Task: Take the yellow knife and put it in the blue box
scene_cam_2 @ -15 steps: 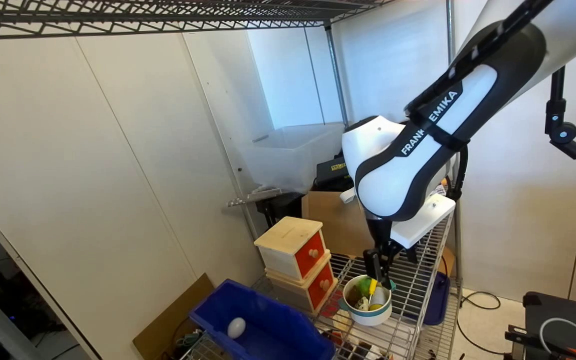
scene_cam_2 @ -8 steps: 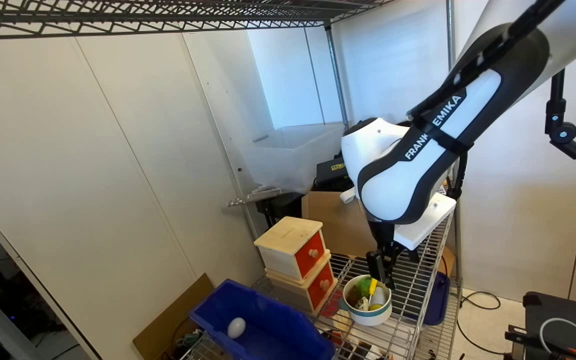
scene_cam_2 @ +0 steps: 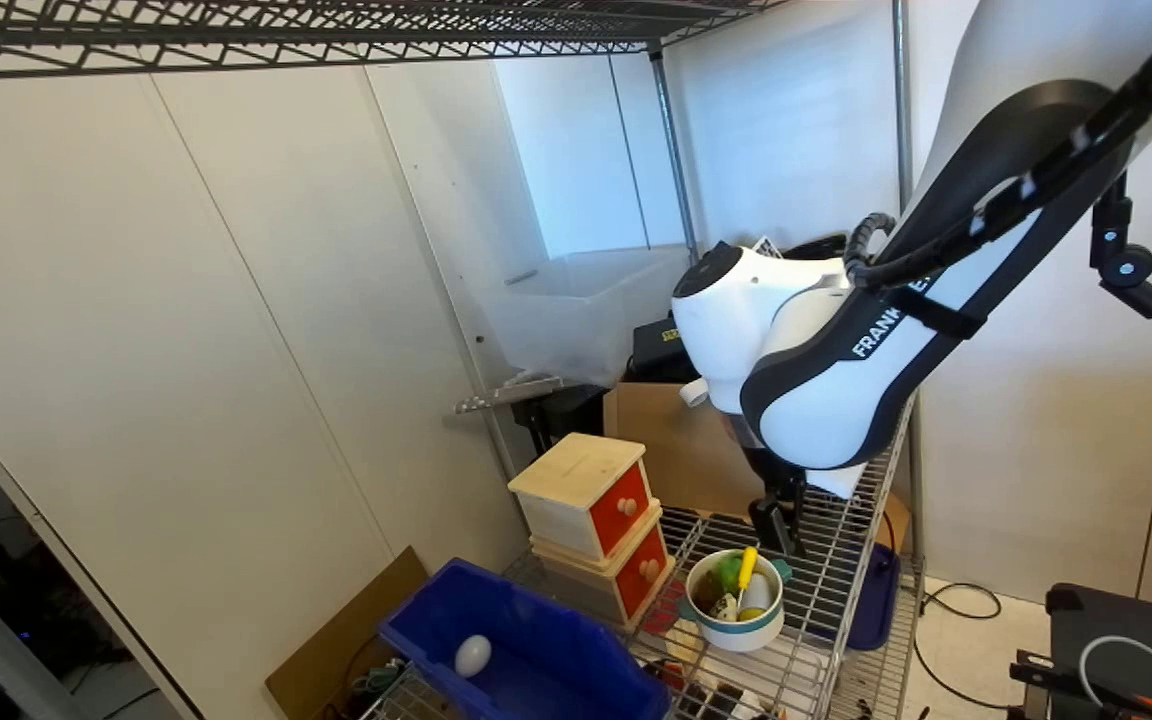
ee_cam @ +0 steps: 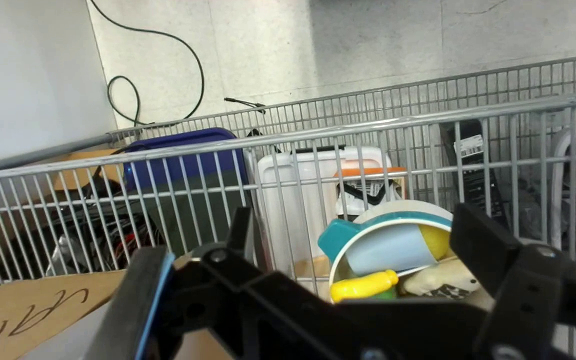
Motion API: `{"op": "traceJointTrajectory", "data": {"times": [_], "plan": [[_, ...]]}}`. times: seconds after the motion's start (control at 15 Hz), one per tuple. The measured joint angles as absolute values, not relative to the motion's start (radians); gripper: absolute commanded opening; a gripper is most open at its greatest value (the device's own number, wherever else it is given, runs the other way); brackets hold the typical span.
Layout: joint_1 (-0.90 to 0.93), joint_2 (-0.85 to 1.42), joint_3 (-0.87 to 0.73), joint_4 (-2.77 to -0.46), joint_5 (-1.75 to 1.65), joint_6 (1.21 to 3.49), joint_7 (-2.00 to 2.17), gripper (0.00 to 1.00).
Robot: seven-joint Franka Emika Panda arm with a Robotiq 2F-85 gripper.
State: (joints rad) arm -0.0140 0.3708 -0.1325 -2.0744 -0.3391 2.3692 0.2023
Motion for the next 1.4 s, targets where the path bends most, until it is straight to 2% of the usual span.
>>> {"op": "traceJointTrajectory", "data": {"times": [0.93, 1.4], "plan": [[-0.015, 0.52, -0.138, -1.965, -0.206, 2.391, 0.344, 1.0], [-0.079, 0.53, -0.064, -1.941, -0.017, 2.376, 0.097, 1.0]]}}
